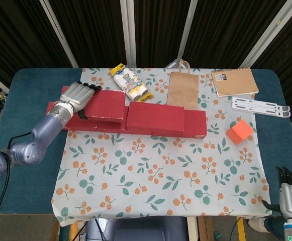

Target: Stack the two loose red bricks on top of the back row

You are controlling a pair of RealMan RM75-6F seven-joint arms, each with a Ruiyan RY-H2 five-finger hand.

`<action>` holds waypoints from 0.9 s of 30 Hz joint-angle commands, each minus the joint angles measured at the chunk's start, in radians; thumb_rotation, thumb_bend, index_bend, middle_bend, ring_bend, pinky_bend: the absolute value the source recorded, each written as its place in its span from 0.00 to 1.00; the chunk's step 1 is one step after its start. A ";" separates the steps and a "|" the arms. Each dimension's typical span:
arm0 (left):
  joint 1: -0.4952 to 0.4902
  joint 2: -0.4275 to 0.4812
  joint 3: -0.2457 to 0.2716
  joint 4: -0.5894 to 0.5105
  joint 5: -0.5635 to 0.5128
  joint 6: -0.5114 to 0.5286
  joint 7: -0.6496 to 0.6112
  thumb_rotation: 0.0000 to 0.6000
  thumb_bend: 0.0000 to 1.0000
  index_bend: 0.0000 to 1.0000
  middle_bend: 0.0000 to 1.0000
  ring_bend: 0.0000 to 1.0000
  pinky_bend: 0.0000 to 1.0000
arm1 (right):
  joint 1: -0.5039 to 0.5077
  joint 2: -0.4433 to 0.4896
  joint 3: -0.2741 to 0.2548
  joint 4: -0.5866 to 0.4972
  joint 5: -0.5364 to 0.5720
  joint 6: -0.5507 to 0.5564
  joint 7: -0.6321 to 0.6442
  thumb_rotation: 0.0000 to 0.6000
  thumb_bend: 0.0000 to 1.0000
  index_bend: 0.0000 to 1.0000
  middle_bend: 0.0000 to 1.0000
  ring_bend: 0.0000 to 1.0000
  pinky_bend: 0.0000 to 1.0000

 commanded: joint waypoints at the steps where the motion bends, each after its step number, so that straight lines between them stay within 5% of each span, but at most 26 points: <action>1: 0.004 -0.027 0.005 0.035 0.022 -0.019 -0.039 1.00 0.07 0.30 0.27 0.20 0.22 | 0.003 -0.003 0.000 0.001 0.007 0.003 -0.006 1.00 0.19 0.00 0.00 0.00 0.00; 27: 0.026 -0.209 0.067 0.276 0.178 -0.079 -0.230 1.00 0.07 0.30 0.27 0.20 0.22 | 0.023 -0.016 -0.005 0.008 0.051 0.020 -0.026 1.00 0.19 0.00 0.00 0.00 0.00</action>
